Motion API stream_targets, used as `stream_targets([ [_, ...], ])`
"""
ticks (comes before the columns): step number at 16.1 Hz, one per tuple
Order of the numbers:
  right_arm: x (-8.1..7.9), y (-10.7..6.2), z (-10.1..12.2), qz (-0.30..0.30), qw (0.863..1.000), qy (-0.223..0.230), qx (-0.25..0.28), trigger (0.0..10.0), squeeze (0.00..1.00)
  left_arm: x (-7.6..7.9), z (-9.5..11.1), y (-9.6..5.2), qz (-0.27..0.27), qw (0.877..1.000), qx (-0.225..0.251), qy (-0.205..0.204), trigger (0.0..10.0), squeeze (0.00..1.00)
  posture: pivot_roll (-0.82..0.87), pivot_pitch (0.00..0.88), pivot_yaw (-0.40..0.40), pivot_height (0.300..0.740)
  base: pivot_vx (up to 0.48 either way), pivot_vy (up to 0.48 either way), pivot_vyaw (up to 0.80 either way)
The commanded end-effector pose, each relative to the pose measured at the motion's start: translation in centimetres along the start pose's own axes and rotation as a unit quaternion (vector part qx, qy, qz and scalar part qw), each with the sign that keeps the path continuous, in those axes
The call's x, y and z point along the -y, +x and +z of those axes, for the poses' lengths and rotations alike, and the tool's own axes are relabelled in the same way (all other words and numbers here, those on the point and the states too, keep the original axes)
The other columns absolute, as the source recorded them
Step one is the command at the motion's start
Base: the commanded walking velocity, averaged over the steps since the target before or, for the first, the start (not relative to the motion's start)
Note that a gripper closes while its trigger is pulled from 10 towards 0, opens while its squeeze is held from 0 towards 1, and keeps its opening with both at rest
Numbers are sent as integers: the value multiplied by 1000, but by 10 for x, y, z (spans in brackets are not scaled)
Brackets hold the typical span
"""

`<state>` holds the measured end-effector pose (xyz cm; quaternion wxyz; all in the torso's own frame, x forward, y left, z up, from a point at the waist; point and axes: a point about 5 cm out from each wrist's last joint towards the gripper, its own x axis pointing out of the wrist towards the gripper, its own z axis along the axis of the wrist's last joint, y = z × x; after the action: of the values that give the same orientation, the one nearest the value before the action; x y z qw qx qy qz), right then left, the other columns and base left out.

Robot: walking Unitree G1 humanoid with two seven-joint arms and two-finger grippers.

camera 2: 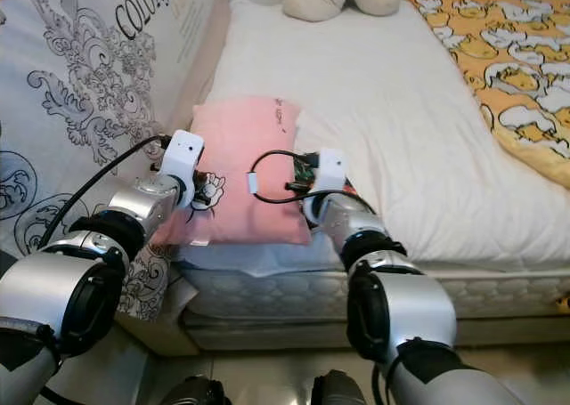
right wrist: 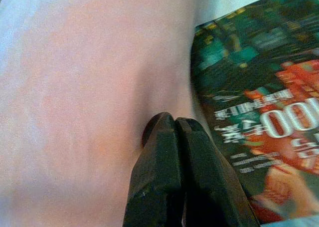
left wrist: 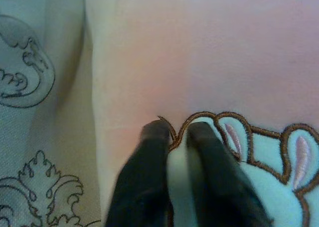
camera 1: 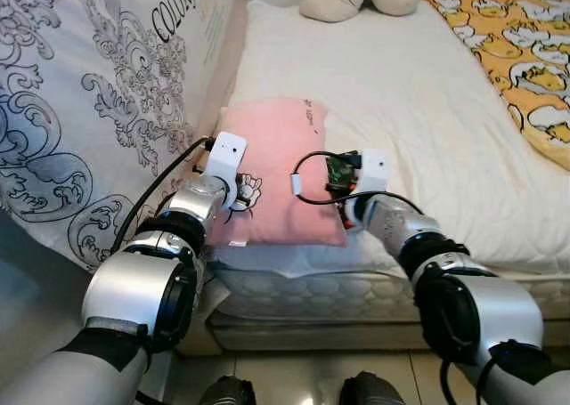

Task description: Clean up the room

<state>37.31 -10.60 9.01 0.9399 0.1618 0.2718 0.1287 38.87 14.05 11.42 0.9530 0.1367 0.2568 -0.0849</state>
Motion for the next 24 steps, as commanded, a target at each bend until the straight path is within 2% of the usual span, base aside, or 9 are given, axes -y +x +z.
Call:
stream_targets([
  [1, -3, 1, -2, 3, 1000, -4, -10, 0, 0, -8, -7, -1, 12, 1000, -8, -4, 0, 0, -103, 0, 28, 704, 0, 0, 0],
  [2, -1, 1, -3, -18, 1000, -20, -13, 0, 133, -9, -7, -1, 13, 1000, -7, -11, 0, 0, -96, 0, 22, 704, 0, 0, 0],
  [3, -1, 1, -3, -21, 999, -32, -16, 10000, 1000, -11, -7, -1, 16, 1000, -6, -15, 0, 0, -92, 0, 19, 704, 0, 0, 0],
  [7, -2, 0, 13, -36, 997, -62, 32, 10000, 1000, -14, -7, -1, 21, 999, 0, -28, 0, 0, -109, 0, 29, 704, 0, 0, 0],
  [19, 1, 1, -7, -44, 995, -90, 1, 10000, 1000, -8, -5, -1, 7, 1000, 0, -10, 0, 0, -117, 0, 57, 704, 0, 0, 0],
  [20, -1, 2, -12, -36, 996, -79, -11, 10000, 0, -6, -6, 0, 1, 1000, -2, -7, 0, 0, -118, 0, 57, 704, 0, 0, 0],
  [22, -7, 3, -24, -20, 998, -44, -35, 10000, 0, 7, -13, 1, -27, 1000, -14, 0, 0, 0, -117, 0, 56, 704, 0, 0, 0],
  [23, -6, 3, -20, -26, 998, -55, -25, 10000, 0, 8, -13, 1, -21, 1000, -5, -9, 0, 0, -117, 0, 56, 704, 0, 0, 0],
  [24, -4, 2, -1, -47, 992, -111, 23, 10000, 0, 2, -6, 1, 0, 1000, 17, -6, 0, 0, -119, 0, 57, 704, 0, 0, 0],
])
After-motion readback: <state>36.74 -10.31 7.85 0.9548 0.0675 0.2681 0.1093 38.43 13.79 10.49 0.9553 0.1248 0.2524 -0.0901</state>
